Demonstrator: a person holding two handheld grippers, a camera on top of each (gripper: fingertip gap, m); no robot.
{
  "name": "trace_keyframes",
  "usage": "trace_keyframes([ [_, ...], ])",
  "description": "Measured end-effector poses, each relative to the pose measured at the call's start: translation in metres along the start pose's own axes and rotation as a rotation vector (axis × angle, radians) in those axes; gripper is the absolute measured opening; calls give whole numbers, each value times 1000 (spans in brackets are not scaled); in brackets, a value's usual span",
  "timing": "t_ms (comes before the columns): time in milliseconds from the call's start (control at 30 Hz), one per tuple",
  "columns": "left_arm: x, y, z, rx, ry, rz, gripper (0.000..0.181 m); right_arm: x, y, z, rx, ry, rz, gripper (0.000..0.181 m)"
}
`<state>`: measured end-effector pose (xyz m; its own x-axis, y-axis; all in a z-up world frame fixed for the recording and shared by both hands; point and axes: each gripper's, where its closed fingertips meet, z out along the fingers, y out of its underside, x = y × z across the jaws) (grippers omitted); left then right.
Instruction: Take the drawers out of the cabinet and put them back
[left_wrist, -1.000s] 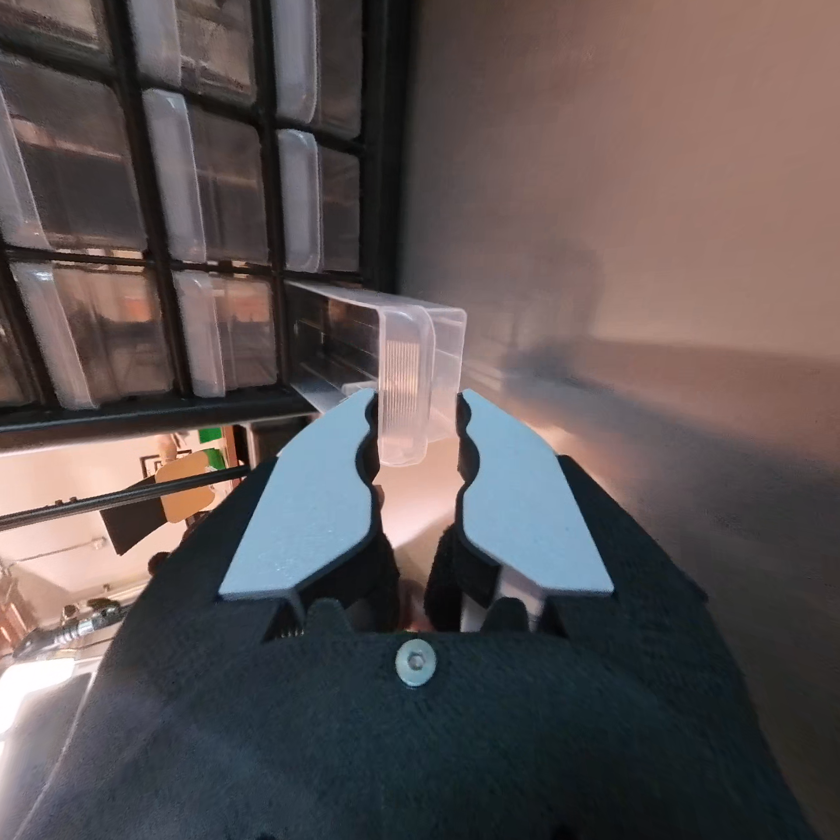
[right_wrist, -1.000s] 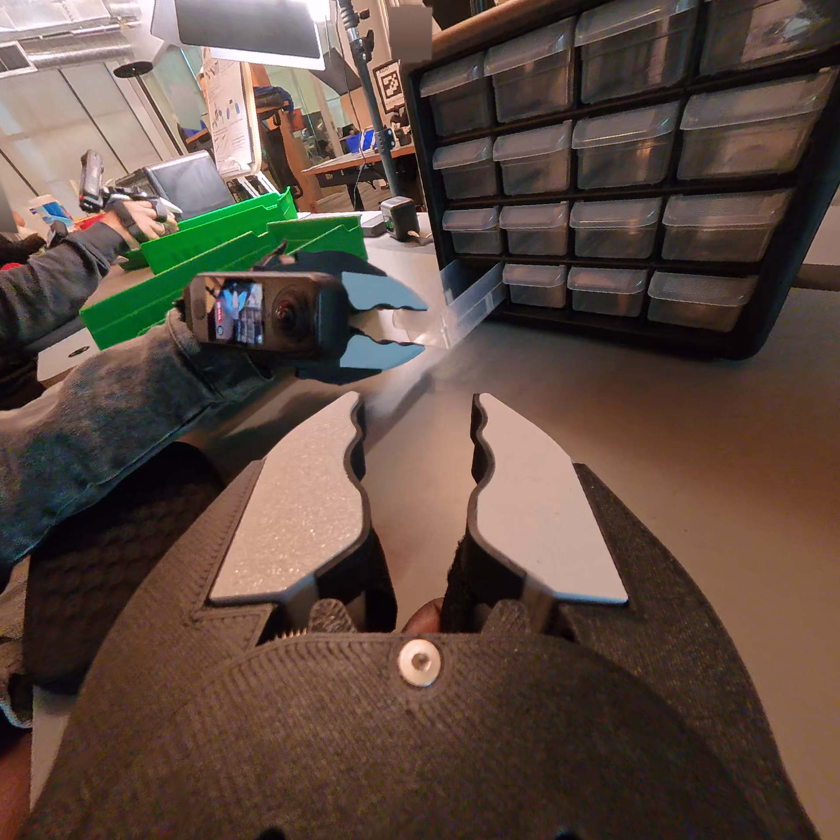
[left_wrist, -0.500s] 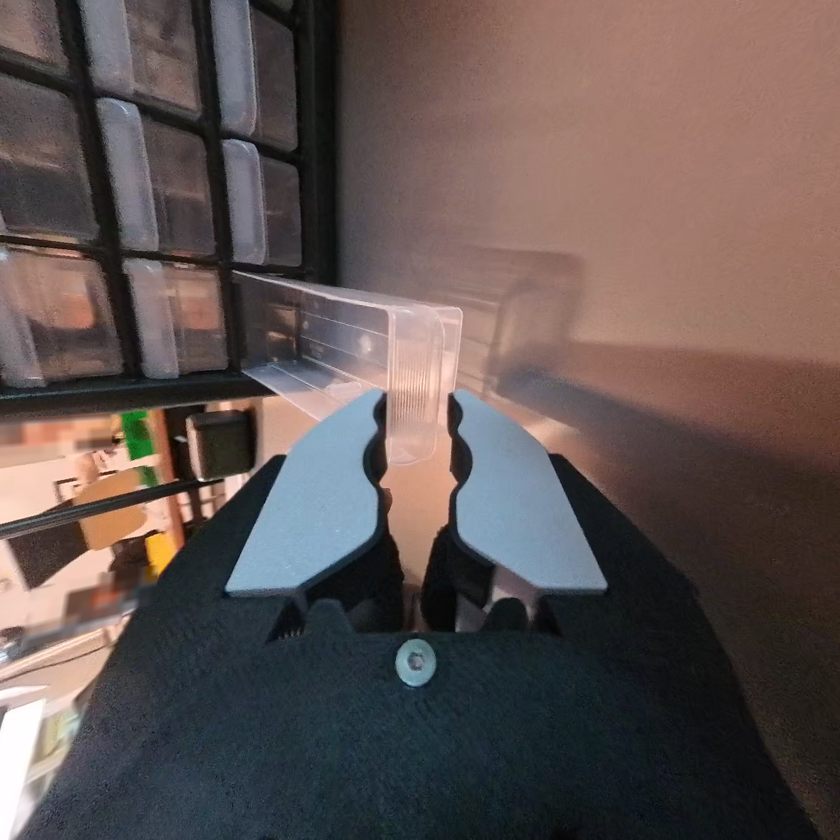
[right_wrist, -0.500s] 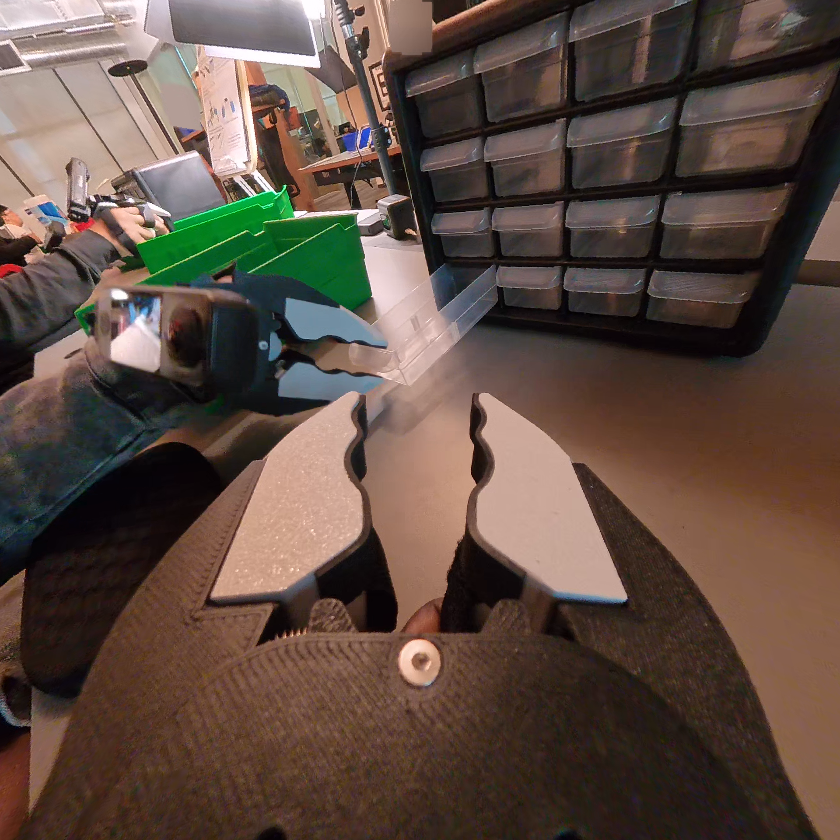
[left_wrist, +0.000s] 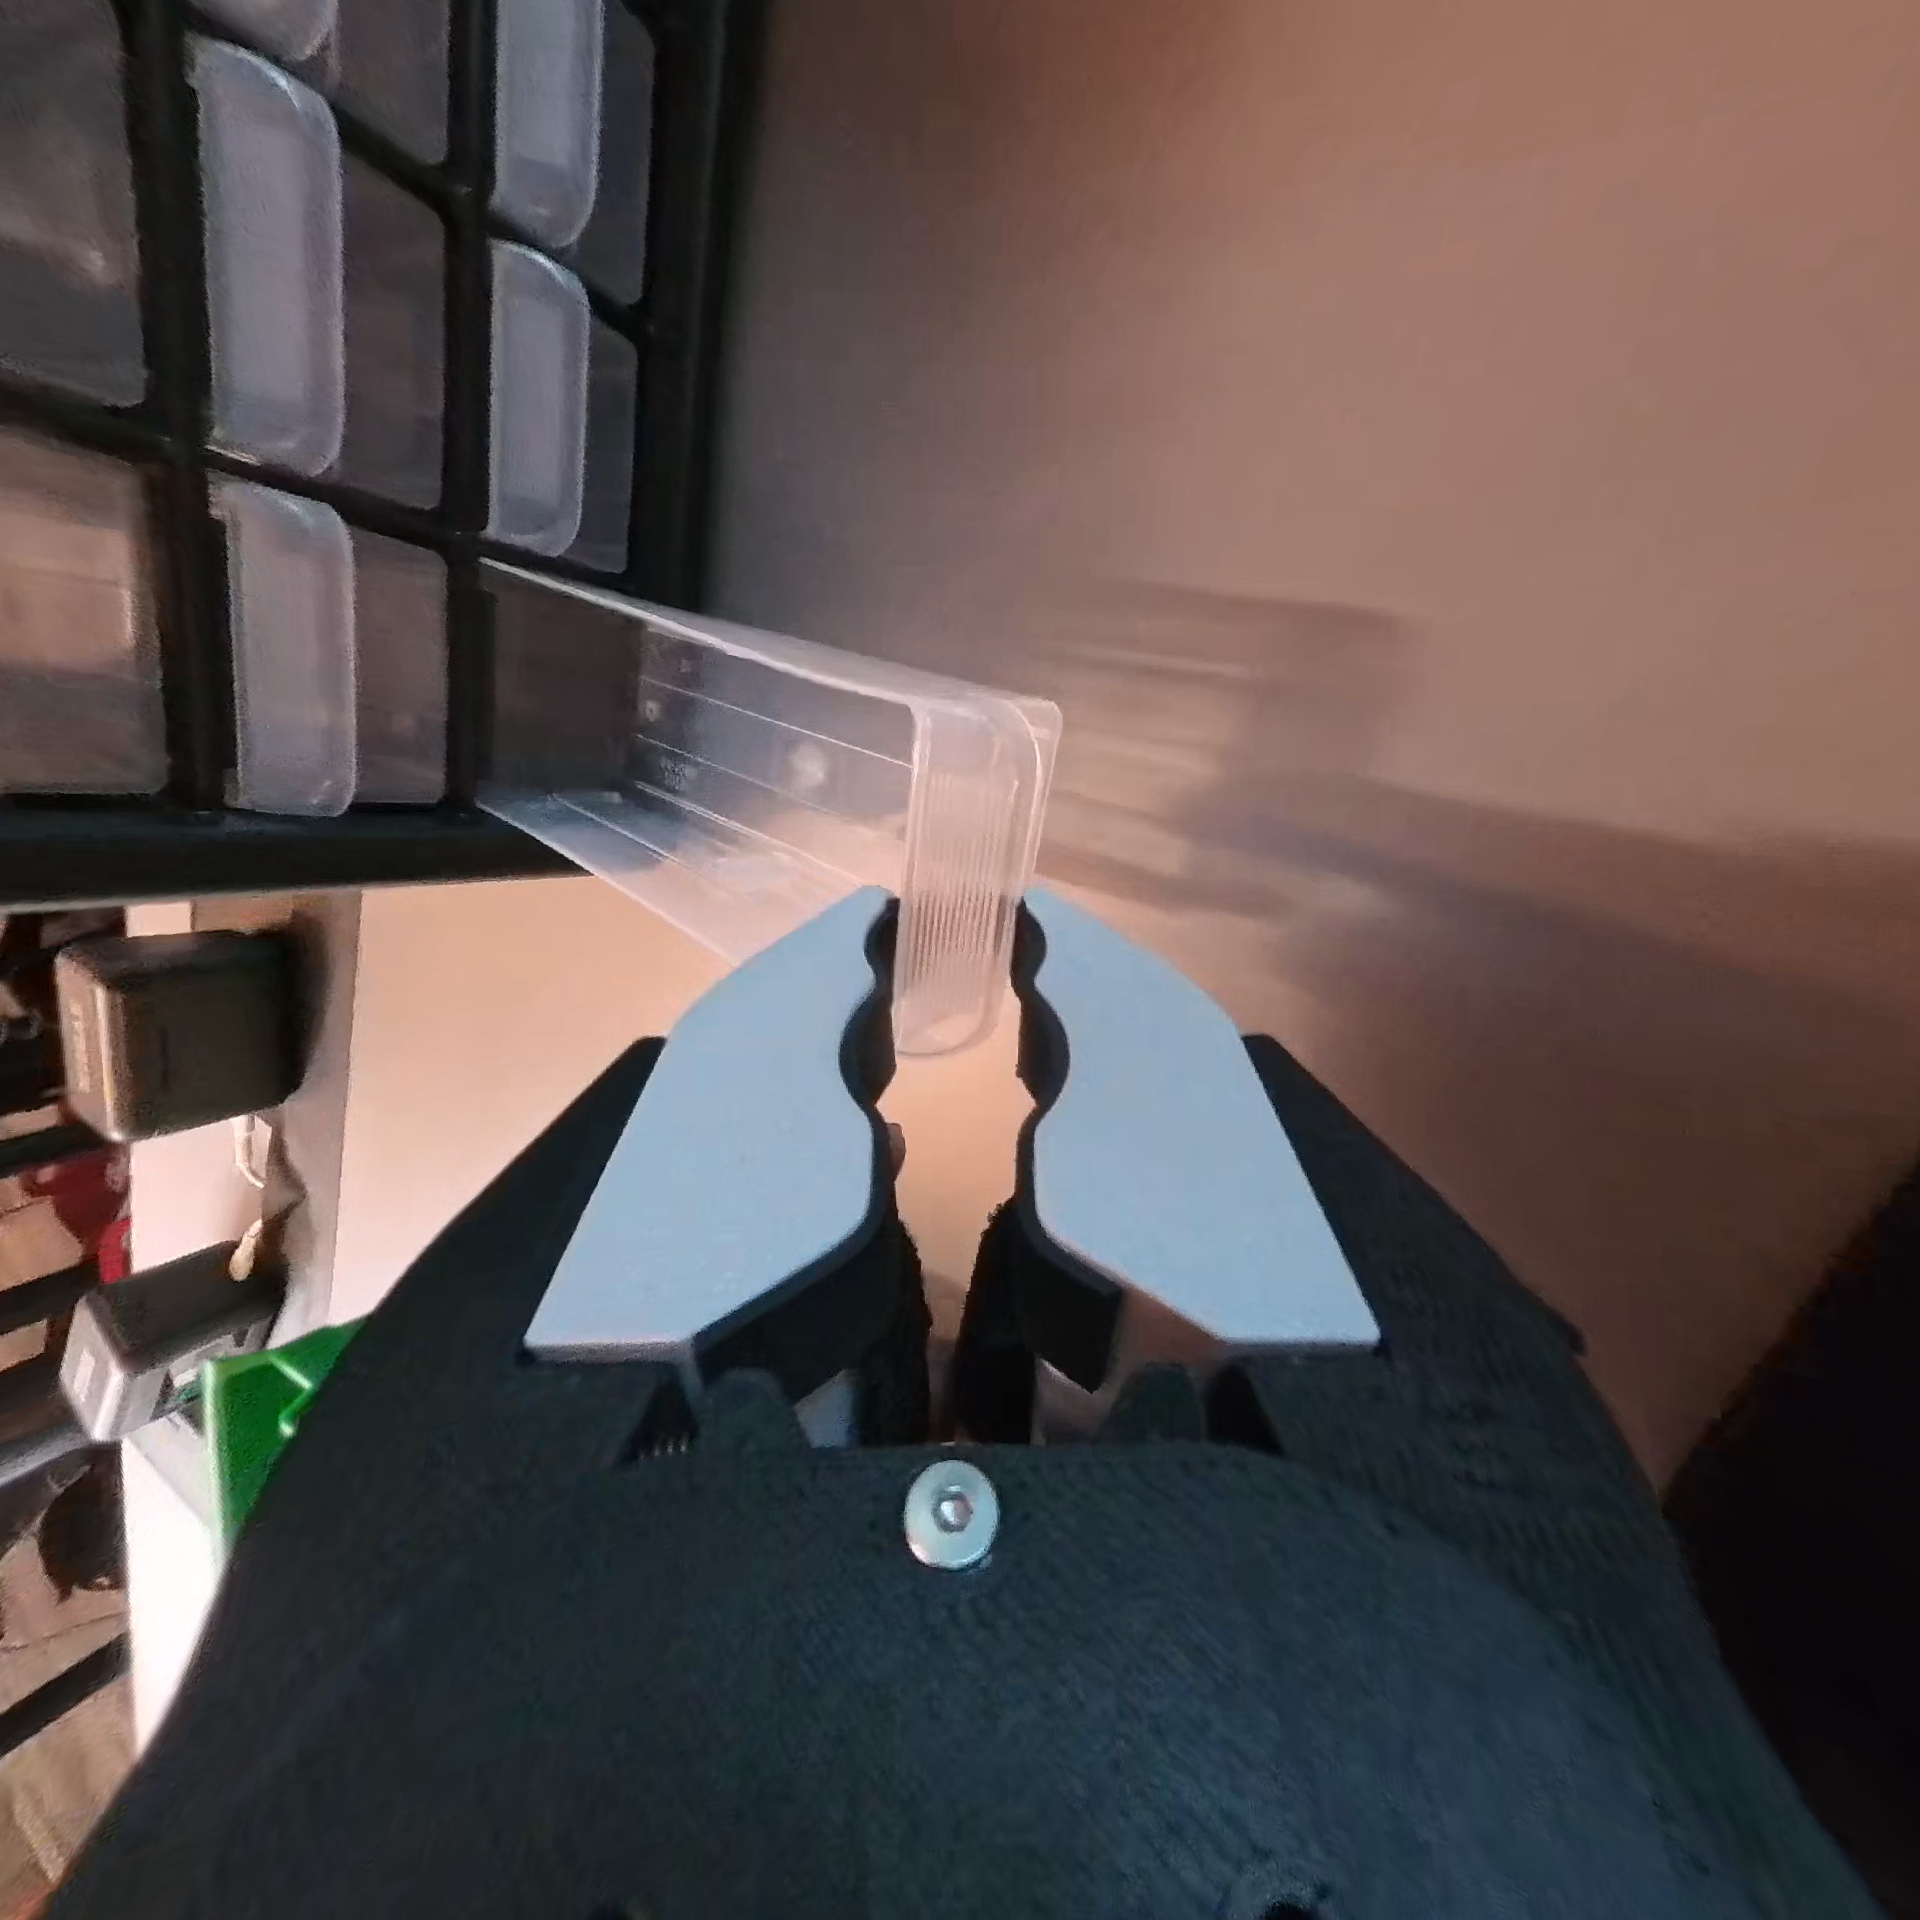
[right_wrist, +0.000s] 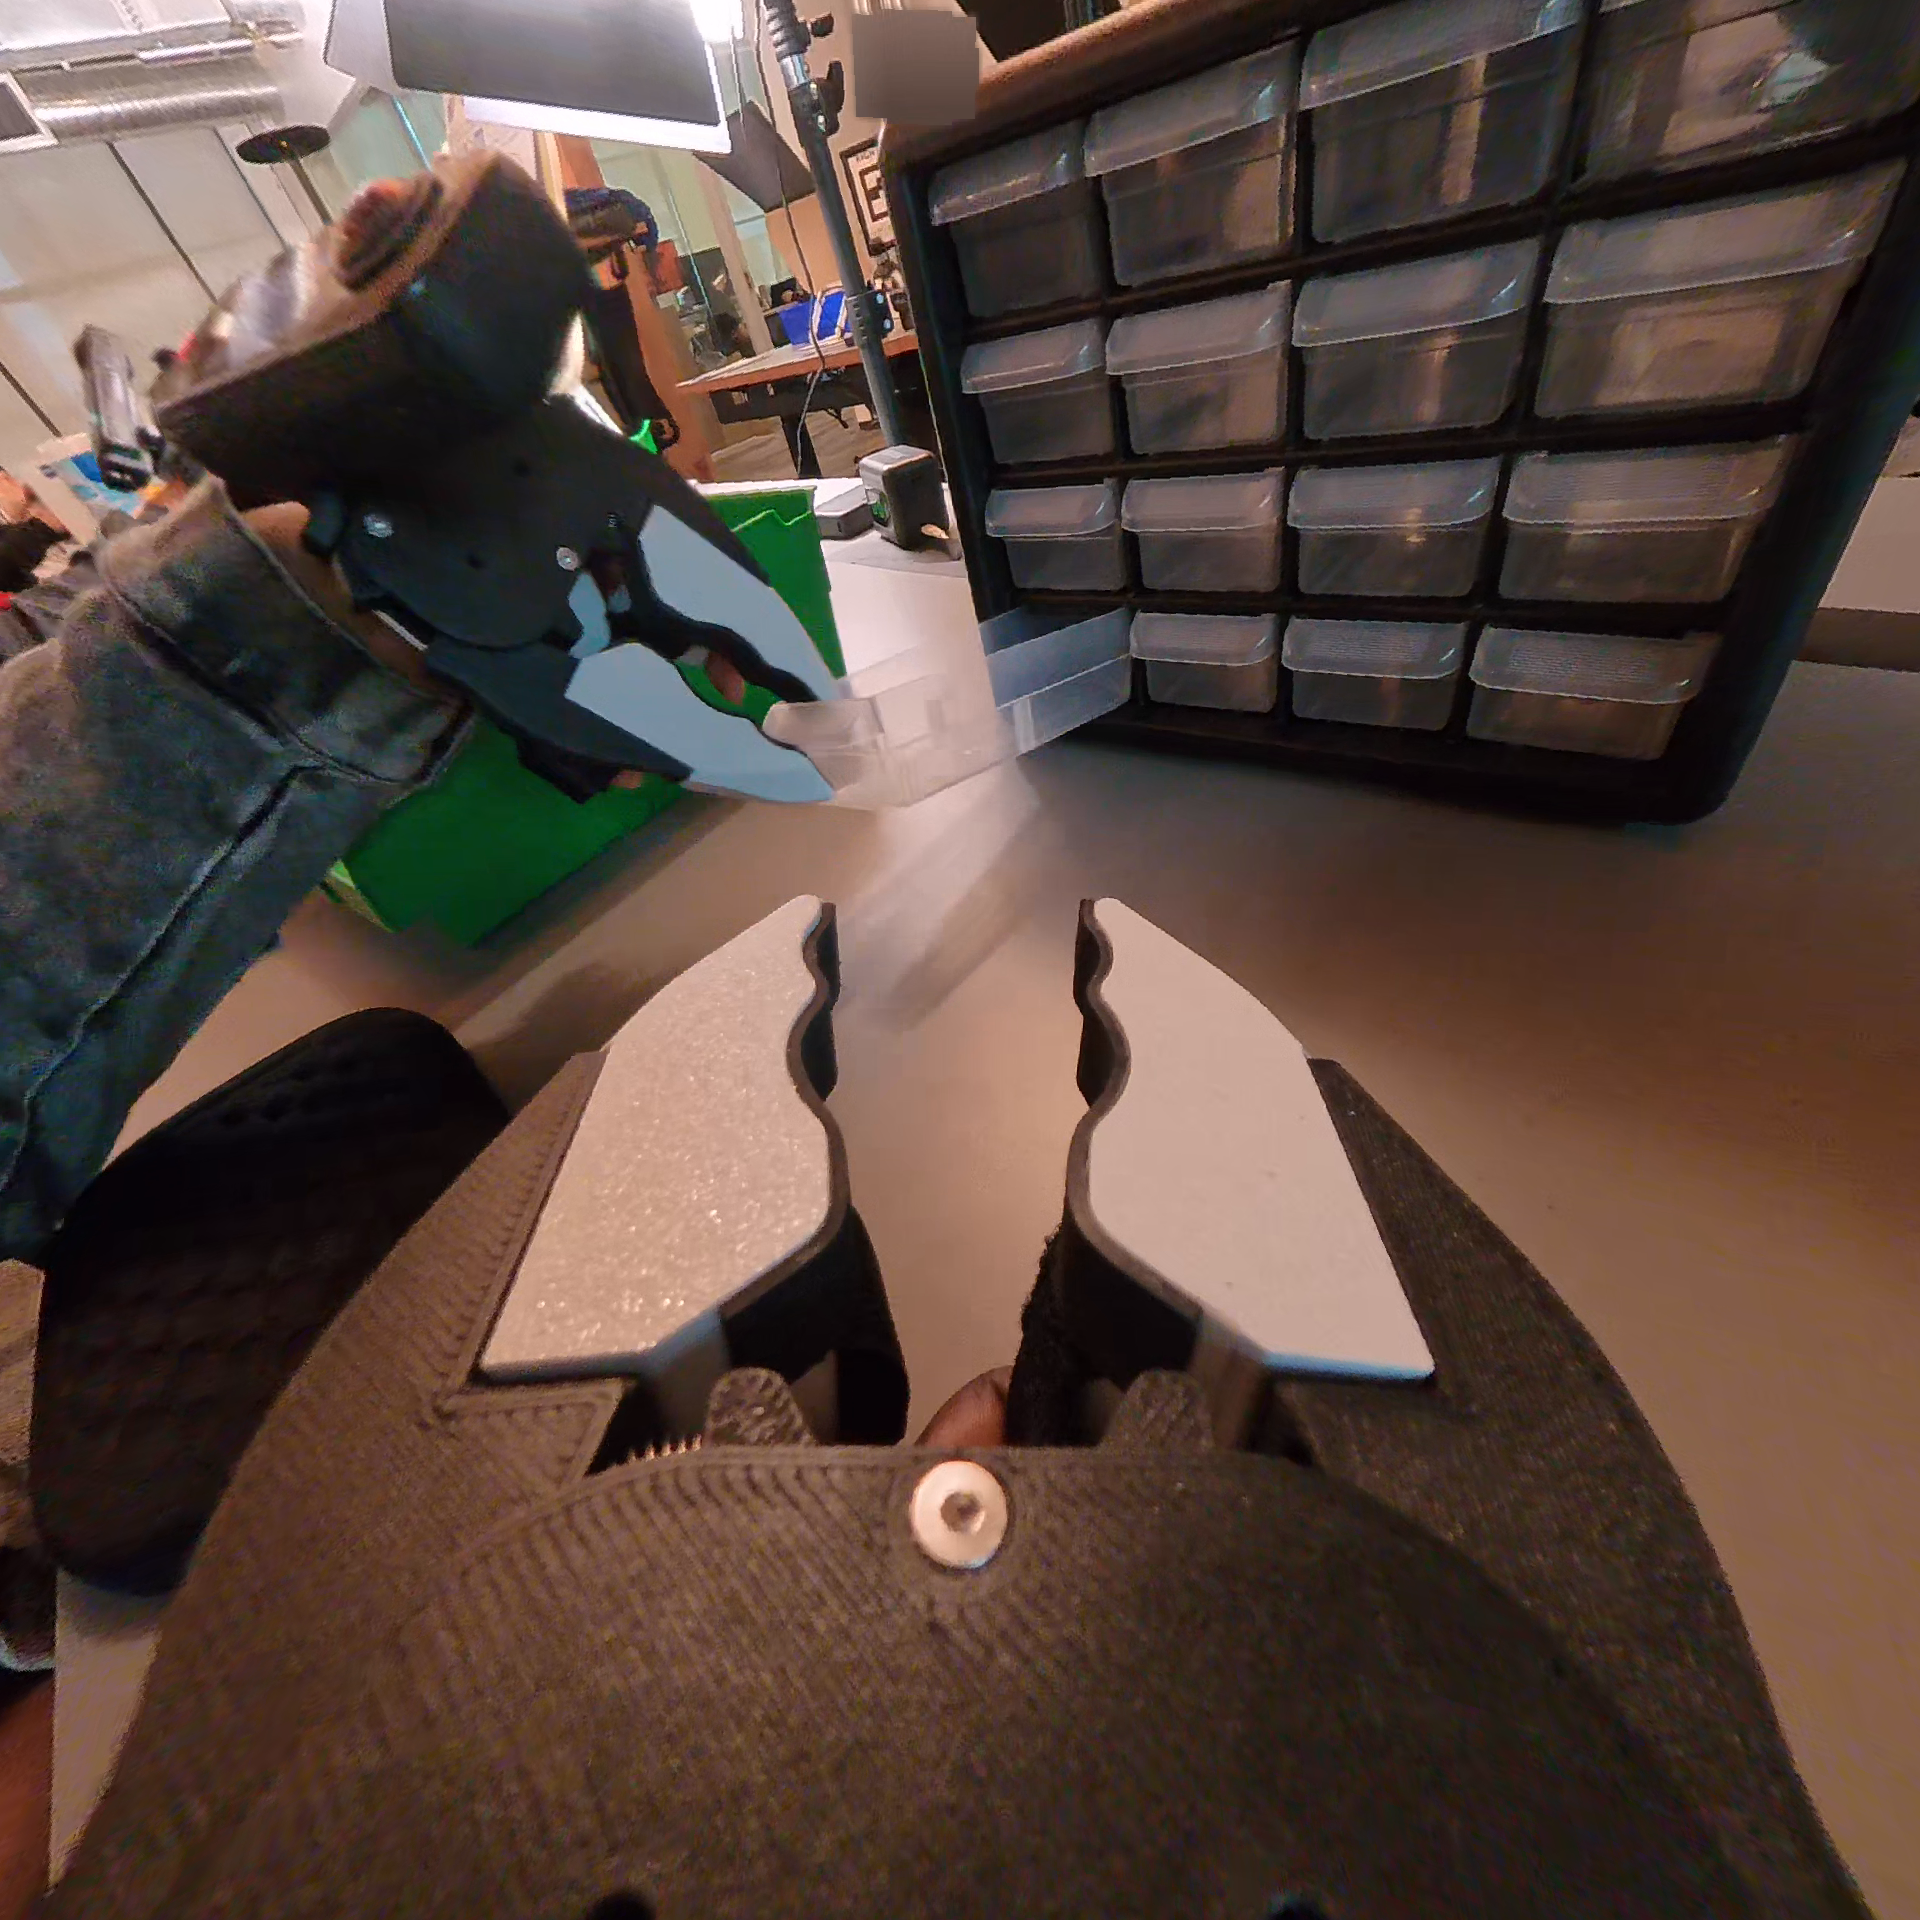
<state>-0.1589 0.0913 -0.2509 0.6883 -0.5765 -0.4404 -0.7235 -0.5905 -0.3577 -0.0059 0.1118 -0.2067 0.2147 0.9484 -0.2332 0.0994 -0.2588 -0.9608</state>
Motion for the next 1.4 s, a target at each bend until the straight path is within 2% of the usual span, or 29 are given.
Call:
trace_keyframes([
  [167, 2, -7, -6, 32, 51, -13, 19, 0, 0, 0, -2, 3, -5, 44],
  [333, -12, -19, -23, 12, 235, -56, 19, 0, 0, 1, -5, 4, -5, 44],
  [467, -23, -20, -27, -83, 296, -19, 19, 1, 0, 0, -2, 7, -3, 44],
  [600, -14, -22, -25, -130, 290, 48, 19, 1, -1, 0, 0, 6, -4, 44],
  [667, -3, -19, -25, -158, 359, 77, 19, 1, 0, 0, -2, 4, -3, 44],
  [767, -10, -12, -27, -236, 424, 90, 19, -1, 1, 2, -12, 2, -15, 44],
  [833, -22, -20, -32, -214, 376, 85, 19, 0, 1, 1, -9, 10, -23, 44],
  [900, -19, -23, -36, -190, 325, 94, 20, 2, -1, 0, -3, 19, -20, 44],
  [967, -7, -19, -28, -160, 249, 109, 19, 3, -2, -1, 4, 17, -18, 44],
  [1067, 24, -18, -18, -31, 162, 81, 19, -1, -2, -1, 10, 3, -42, 46],
  [1200, 41, -16, -22, 69, -29, 35, 19, -12, 2, 2, -16, -36, -116, 51],
  [1300, 54, -30, -34, 195, -57, 0, 19, -22, 4, 4, -18, -39, -276, 56],
  [1400, 71, -42, -40, 206, -91, 67, 19, -36, 7, 5, -20, 11, -643, 58],
])
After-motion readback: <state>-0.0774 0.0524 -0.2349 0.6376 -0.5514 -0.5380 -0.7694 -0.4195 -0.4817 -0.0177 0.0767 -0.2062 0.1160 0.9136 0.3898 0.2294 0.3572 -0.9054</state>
